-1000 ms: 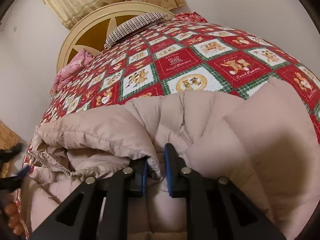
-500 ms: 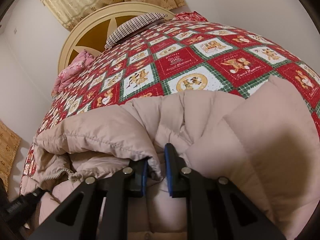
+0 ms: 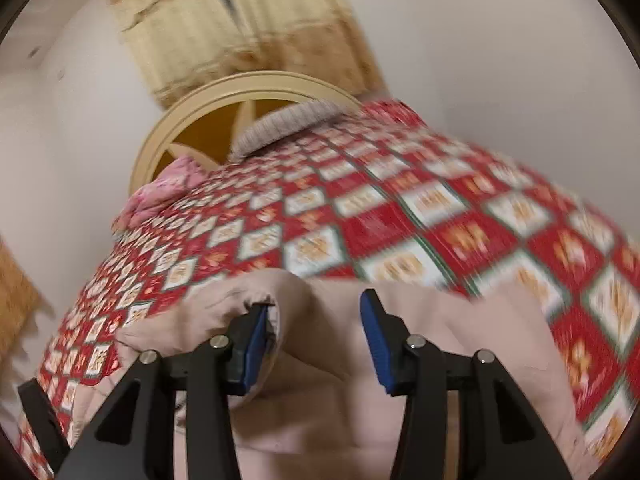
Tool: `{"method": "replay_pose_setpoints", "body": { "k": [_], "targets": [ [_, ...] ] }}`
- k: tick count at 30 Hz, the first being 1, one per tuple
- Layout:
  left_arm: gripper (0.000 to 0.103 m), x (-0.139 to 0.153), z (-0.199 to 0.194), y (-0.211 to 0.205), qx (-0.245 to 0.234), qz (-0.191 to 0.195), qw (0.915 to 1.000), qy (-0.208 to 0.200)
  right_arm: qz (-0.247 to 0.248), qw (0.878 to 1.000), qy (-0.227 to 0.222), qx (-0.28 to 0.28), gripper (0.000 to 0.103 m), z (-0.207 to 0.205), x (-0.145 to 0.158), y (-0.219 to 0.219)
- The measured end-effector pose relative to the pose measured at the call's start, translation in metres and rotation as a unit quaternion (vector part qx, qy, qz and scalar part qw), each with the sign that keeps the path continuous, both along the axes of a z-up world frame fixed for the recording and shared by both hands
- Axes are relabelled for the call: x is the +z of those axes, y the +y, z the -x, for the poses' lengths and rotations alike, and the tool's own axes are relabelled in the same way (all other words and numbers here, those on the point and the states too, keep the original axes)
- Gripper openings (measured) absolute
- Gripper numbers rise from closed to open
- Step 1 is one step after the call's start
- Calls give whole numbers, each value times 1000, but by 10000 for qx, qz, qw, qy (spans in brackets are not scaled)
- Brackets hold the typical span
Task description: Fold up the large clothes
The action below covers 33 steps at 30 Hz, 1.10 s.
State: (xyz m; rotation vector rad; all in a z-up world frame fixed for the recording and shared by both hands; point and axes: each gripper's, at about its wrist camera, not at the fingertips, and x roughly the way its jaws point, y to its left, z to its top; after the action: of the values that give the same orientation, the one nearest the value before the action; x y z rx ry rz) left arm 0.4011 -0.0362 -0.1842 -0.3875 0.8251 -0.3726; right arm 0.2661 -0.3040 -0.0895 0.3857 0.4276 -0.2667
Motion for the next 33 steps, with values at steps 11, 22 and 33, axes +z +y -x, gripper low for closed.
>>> {"method": "replay_pose_setpoints", "body": {
  "k": [11, 22, 33],
  "targets": [
    [6, -1, 0, 3, -10, 82, 10000, 14, -368, 9917, 1086, -574, 67, -4, -37, -36],
    [6, -1, 1, 4, -10, 91, 10000, 11, -539, 9983, 148, -159, 45, -20, 27, -30],
    [6, 14, 11, 0, -65, -147, 9996, -249, -342, 9848, 1410, 953, 33, -63, -78, 9]
  ]
}}
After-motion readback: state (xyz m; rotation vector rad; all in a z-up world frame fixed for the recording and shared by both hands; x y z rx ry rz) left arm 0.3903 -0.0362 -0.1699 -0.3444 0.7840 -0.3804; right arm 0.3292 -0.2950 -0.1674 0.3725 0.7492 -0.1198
